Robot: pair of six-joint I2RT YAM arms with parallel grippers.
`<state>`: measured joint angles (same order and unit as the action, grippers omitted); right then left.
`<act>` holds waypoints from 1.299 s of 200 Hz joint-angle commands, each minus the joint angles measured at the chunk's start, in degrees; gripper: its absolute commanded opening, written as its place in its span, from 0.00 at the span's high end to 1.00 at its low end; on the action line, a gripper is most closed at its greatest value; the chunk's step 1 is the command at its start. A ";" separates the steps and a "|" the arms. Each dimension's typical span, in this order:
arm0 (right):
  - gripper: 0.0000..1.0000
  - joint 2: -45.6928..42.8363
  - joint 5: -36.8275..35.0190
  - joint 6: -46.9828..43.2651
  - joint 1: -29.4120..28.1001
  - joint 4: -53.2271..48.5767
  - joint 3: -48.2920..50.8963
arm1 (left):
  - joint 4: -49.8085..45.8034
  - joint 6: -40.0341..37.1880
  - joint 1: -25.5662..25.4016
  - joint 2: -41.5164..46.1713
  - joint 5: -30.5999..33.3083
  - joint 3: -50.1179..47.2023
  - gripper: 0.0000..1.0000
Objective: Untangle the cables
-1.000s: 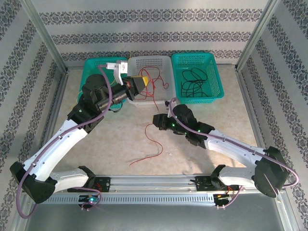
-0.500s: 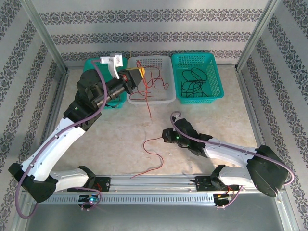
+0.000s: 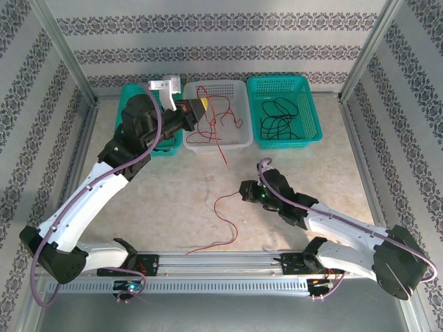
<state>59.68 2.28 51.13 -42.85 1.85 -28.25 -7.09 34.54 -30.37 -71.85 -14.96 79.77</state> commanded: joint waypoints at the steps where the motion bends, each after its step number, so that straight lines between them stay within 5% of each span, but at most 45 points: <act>1: 0.96 -0.86 -1.24 -0.65 0.41 -2.93 -2.76 | -1.35 -0.34 2.01 -2.47 -0.38 2.29 1.00; 80: 0.99 -8.90 -2.48 -2.24 -2.39 -8.02 -5.36 | -13.82 -8.75 5.58 -23.74 4.31 24.79 1.00; 133: 0.99 -14.58 -2.29 -2.94 -2.93 -10.82 -6.58 | -19.37 -11.69 6.23 -38.24 1.74 40.15 1.00; 171: 1.00 -15.94 -3.05 -3.42 -3.20 -13.55 -8.96 | -23.98 -14.04 7.20 -46.15 7.31 48.34 1.00; 190: 0.99 -16.69 -3.46 -3.36 -3.26 -14.11 -9.34 | -27.65 -15.25 7.52 -50.48 8.05 52.94 0.52; 216: 1.00 -17.05 -3.68 -4.02 -3.34 -15.80 -11.12 | -30.35 -17.77 7.39 -52.53 9.29 53.85 0.29; 221: 1.00 -16.99 -3.65 -4.23 -3.30 -16.16 -11.65 | -30.66 -18.56 7.22 -52.31 10.56 53.58 0.18; 260: 1.00 -16.06 -3.25 -6.78 -3.32 -19.16 -17.18 | -28.41 -22.59 6.20 -44.68 17.06 45.61 0.12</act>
<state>43.46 -0.19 47.24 -45.28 -15.18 -40.77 -35.24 16.03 -23.64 -123.66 -3.09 129.71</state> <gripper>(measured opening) 0.057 0.879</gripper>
